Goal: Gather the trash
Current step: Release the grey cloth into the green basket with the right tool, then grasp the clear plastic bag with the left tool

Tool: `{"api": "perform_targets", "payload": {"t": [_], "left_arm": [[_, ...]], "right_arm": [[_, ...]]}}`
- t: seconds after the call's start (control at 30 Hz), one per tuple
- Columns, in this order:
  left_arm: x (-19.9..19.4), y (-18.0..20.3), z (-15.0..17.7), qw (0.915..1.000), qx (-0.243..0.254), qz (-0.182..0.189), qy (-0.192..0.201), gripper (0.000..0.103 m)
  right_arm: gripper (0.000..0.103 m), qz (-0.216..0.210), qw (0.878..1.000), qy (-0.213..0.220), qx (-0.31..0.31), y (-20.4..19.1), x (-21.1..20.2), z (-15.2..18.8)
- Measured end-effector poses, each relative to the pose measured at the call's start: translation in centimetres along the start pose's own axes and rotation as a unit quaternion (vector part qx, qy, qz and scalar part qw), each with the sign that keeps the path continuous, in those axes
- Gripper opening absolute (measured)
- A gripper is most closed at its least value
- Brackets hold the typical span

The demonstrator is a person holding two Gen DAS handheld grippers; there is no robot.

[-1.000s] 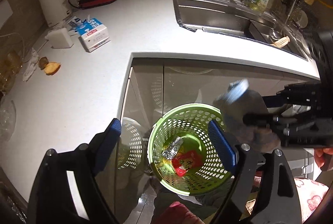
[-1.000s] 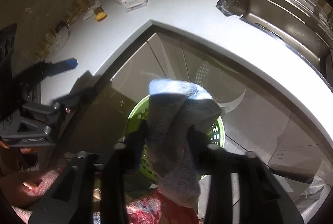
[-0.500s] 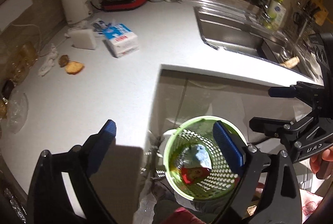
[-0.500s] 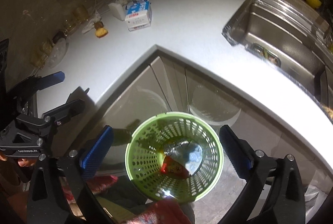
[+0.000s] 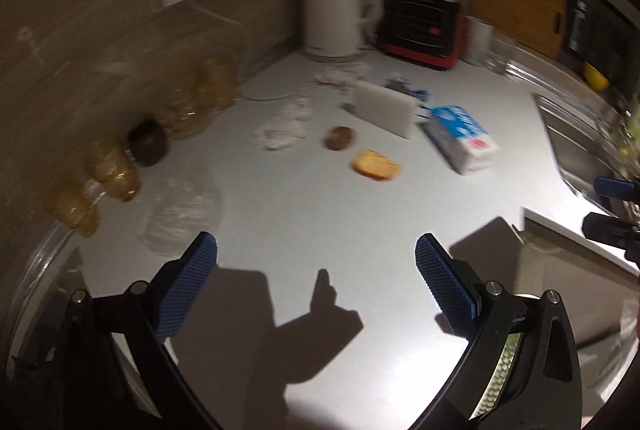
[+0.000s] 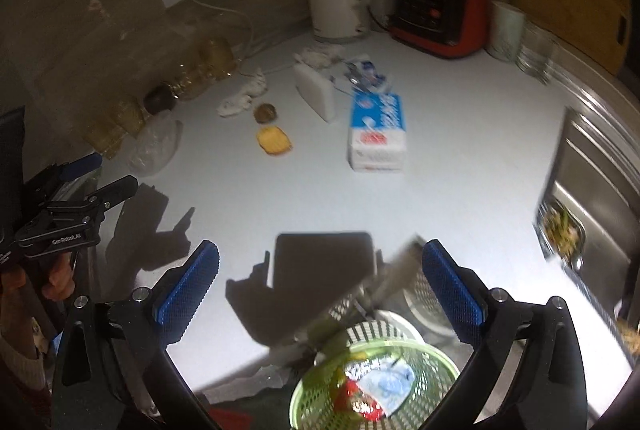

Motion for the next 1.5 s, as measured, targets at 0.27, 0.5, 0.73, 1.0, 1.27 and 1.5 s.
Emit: {"api": "perform_targets", "payload": {"t": [0.27, 0.5, 0.73, 1.0, 1.27, 1.5], "left_arm": [[2.9, -9.1, -0.6, 0.9971, -0.063, -0.041, 0.004, 0.095], [7.1, -13.8, -0.5, 0.9948, -0.087, -0.05, -0.016, 0.095], [11.3, -15.0, -0.2, 0.9942, -0.084, -0.047, -0.05, 0.095], [13.1, -14.6, 0.2, 0.9942, -0.066, -0.048, -0.071, 0.062], [13.0, -13.7, 0.2, 0.9944, -0.079, -0.025, -0.066, 0.013], [11.1, -9.9, -0.9, 0.9955, -0.084, 0.015, -0.04, 0.012]], "right_arm": [[0.101, -0.015, 0.999, 0.003, -0.033, -6.2, 5.3, -5.1], [0.101, -0.028, 0.999, -0.006, -0.026, -8.7, 9.9, -6.7], [0.101, -0.022, 0.999, -0.022, -0.026, -9.2, 13.8, -7.3], [0.101, -0.019, 0.999, -0.029, -0.011, -8.7, 15.5, -8.0], [0.101, -0.021, 0.999, -0.035, -0.014, -8.7, 17.1, -8.1], [0.09, 0.004, 0.998, -0.047, -0.047, -8.8, 20.0, -7.9]]}}
Point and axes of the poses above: each gripper's, at about its wrist camera, not at the fingertips, and x roughly the way its jaws point, y to its right, z to its underside, the point moved 8 cm from there along x, roughly the way its jaws point, and after that the axes turned 9 degrees about z, right-handed, at the moved point
